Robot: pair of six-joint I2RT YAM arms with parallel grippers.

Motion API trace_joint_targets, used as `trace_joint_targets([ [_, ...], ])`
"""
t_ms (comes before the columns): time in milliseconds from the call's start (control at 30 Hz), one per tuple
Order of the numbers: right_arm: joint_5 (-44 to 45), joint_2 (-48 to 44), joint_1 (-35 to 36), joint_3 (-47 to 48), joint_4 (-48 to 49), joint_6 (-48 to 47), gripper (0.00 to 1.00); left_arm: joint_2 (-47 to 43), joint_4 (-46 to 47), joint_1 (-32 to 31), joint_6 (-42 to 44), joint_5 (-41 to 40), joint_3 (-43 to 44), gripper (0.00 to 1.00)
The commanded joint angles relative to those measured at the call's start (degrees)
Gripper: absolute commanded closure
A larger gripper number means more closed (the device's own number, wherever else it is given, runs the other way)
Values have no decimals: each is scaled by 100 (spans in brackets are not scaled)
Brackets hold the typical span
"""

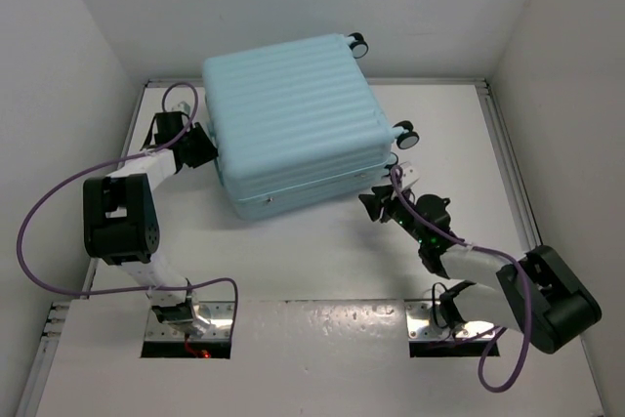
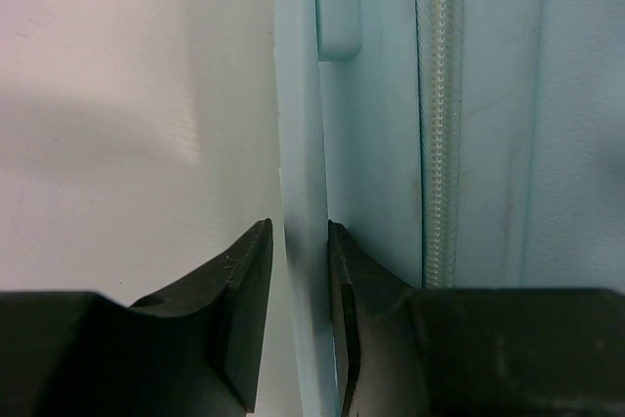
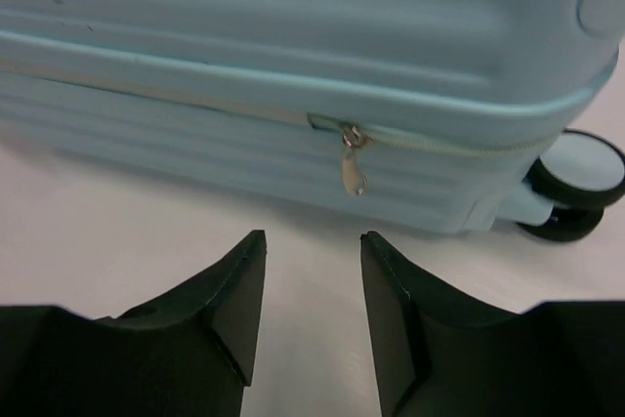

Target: Pack the luggage

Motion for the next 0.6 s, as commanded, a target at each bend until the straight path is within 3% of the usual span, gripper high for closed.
trace_joint_targets([
  [0,812,-125,417,290,420,-198,55,271,106,-28,39,-139,-117,66],
  [300,1628,314,498,774,50,-75,59,325,53,-28,-75,-87,-117,69],
  [567,1595,710,507,1178,-161,39,65,219,53,-81,-128,28,-117,69],
])
